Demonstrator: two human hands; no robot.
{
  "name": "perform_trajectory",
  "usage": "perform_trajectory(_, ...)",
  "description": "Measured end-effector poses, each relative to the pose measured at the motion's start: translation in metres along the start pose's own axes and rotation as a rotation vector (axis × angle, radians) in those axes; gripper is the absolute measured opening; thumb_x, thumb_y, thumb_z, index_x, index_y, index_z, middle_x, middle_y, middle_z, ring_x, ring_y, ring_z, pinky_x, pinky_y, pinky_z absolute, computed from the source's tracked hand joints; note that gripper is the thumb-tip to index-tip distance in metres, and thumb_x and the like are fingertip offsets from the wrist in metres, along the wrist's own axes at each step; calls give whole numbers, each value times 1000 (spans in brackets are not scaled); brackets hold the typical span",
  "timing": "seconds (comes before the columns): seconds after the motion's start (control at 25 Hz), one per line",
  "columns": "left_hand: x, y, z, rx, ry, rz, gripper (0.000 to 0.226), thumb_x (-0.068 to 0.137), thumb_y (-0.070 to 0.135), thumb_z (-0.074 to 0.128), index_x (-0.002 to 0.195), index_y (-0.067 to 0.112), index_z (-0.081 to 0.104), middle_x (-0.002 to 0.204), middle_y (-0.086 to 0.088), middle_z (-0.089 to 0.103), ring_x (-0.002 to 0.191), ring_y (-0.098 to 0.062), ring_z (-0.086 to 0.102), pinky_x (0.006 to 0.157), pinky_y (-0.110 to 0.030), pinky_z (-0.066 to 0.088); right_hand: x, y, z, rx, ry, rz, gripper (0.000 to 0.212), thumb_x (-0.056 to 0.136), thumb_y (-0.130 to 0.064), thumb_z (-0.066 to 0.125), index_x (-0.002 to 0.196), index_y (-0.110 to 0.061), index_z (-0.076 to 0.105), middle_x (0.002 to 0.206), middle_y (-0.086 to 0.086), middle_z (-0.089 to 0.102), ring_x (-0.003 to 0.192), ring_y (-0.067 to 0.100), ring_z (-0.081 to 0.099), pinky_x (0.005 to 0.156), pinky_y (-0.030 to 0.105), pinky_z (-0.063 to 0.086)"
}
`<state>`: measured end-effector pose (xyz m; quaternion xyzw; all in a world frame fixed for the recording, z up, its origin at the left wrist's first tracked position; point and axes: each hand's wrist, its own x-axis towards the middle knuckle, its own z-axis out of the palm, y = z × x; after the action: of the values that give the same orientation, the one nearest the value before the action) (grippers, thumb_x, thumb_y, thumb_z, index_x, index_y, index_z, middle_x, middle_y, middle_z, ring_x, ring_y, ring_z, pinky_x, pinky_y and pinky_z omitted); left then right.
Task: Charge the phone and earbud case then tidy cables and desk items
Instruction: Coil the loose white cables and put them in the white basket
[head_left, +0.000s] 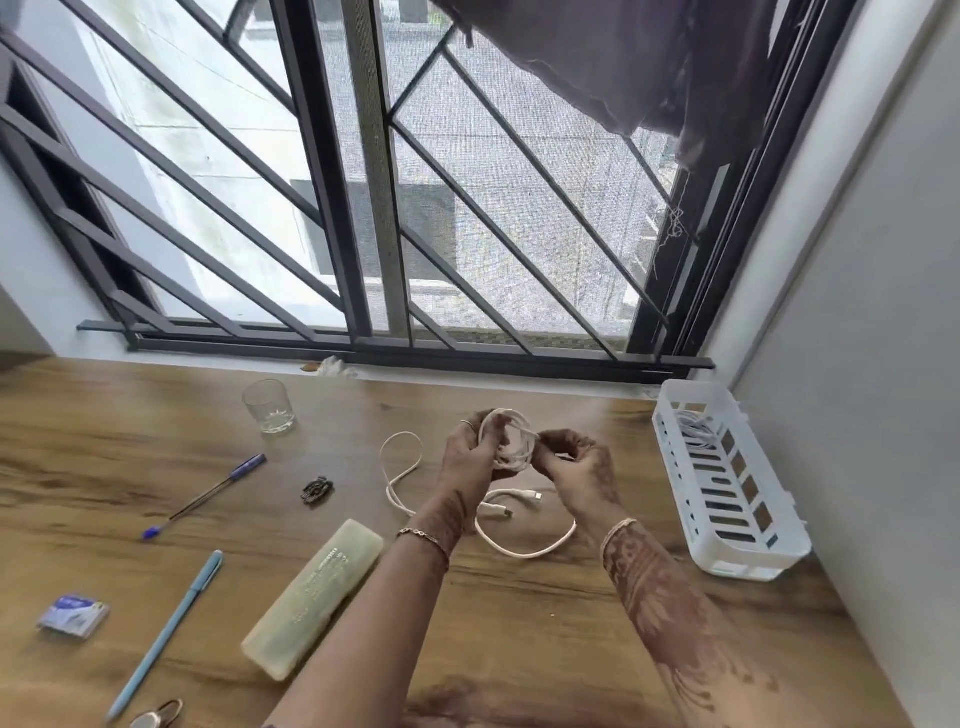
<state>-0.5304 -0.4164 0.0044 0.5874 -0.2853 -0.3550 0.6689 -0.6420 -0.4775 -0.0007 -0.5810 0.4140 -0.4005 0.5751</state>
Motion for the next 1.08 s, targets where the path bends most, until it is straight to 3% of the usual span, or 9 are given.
perform_trajectory(0.12,3,-6,-1,157,45,113,8,93,33,53,88,31,59,82,5,62,77,-11,59,69,-24,52,-6,-6,3,398,-20,209,16,81,11,65,79,-4,61,68,12,66,56,18,67,55,21,57)
perform_trajectory(0.24,3,-17,-1,190,69,125,16,90,41,52,94,29,60,90,3,66,85,-14,62,84,-44,52,-8,-8,3,531,-50,283,18,82,11,63,78,-5,56,71,13,65,57,19,68,57,28,60)
perform_trajectory(0.36,4,-22,-3,280,137,133,12,94,42,49,97,34,57,91,3,68,85,-18,64,82,-47,54,-10,-13,-1,594,-156,322,12,84,8,61,83,-4,57,73,12,68,63,21,70,62,30,60)
perform_trajectory(0.52,1,-13,1,430,184,199,20,96,36,48,107,23,59,93,1,68,85,-18,63,77,-27,46,-10,-19,-3,541,-216,317,18,82,-8,71,94,-8,58,89,14,70,73,21,70,74,29,59)
perform_trajectory(0.64,0,-12,7,495,178,224,24,95,37,49,109,20,60,92,-1,69,80,-15,59,70,-21,38,-11,-20,4,314,-89,210,29,72,-1,79,89,-10,57,79,8,69,64,16,67,65,25,57)
perform_trajectory(0.76,0,-12,7,445,149,217,23,94,38,52,105,21,60,88,4,67,78,-12,60,66,-16,37,-10,-23,2,305,-39,189,32,70,8,78,88,-7,57,72,9,70,59,18,68,61,26,57)
perform_trajectory(0.84,1,-11,6,415,119,204,23,91,42,55,100,22,60,84,6,67,75,-8,62,67,-16,44,-8,-24,-2,319,-10,191,32,68,10,77,87,-7,57,75,13,70,62,23,67,62,30,57)
perform_trajectory(0.92,4,-13,6,351,106,173,28,86,46,61,97,20,64,81,2,70,75,-12,66,72,-28,54,-8,-26,-5,309,-6,185,31,69,10,76,87,-7,58,75,13,70,62,23,66,61,30,57)
perform_trajectory(1.08,4,-18,5,179,77,117,30,76,41,74,91,15,70,80,-5,74,71,-13,67,72,-33,55,-10,-27,-8,248,-46,146,31,73,11,74,89,-9,56,72,11,70,60,21,67,57,28,57)
